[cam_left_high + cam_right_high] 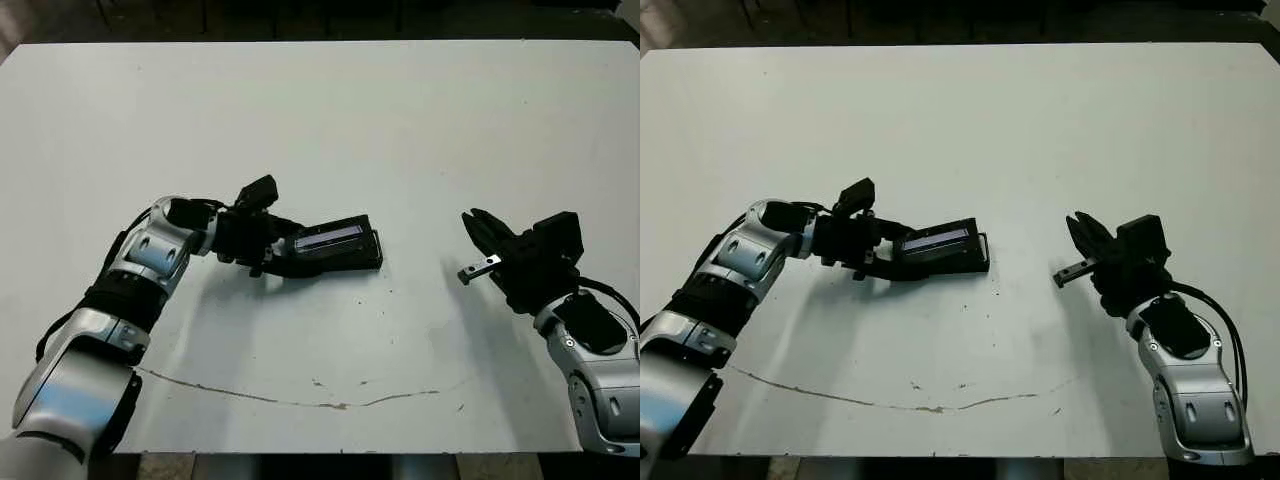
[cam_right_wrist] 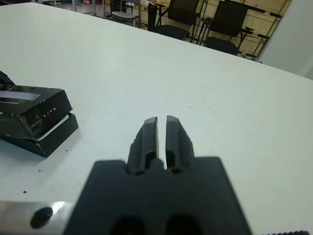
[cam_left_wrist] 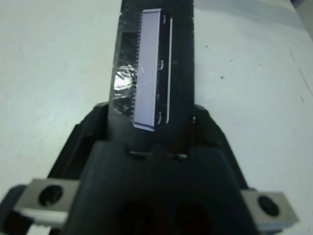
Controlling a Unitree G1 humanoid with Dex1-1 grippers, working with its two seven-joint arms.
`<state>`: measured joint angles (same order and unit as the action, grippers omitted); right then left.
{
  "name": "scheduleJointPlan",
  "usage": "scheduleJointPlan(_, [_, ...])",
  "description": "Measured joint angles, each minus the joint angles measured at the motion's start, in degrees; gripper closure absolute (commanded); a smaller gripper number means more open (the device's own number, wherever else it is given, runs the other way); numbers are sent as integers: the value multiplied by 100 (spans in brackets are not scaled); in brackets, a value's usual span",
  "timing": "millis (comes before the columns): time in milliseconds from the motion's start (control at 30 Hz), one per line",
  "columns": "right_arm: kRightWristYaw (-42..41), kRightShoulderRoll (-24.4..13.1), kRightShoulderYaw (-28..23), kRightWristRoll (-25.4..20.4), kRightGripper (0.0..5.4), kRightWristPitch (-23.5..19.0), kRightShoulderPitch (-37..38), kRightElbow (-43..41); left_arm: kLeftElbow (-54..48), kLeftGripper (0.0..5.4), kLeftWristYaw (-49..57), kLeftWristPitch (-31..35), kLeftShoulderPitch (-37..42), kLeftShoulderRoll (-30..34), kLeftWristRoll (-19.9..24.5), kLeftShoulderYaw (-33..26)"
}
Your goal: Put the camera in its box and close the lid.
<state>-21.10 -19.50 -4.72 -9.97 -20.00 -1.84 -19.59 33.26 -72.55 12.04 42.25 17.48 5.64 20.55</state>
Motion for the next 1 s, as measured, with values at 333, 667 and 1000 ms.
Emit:
scheduleJointPlan(333, [-20, -1, -6, -114, 540, -114, 19, -44, 398, 260, -231, 171, 623, -208, -399, 385])
scheduleJointPlan(667, [-86, -42, -114, -184, 540, -126, 229, -139, 1186, 260, -379, -172, 1074, -454, -717, 520])
scheduleJointPlan(1000, [-97, -41, -114, -195, 540, -96, 250, -140, 1226, 242, -499, -301, 1236, -471, -983, 671])
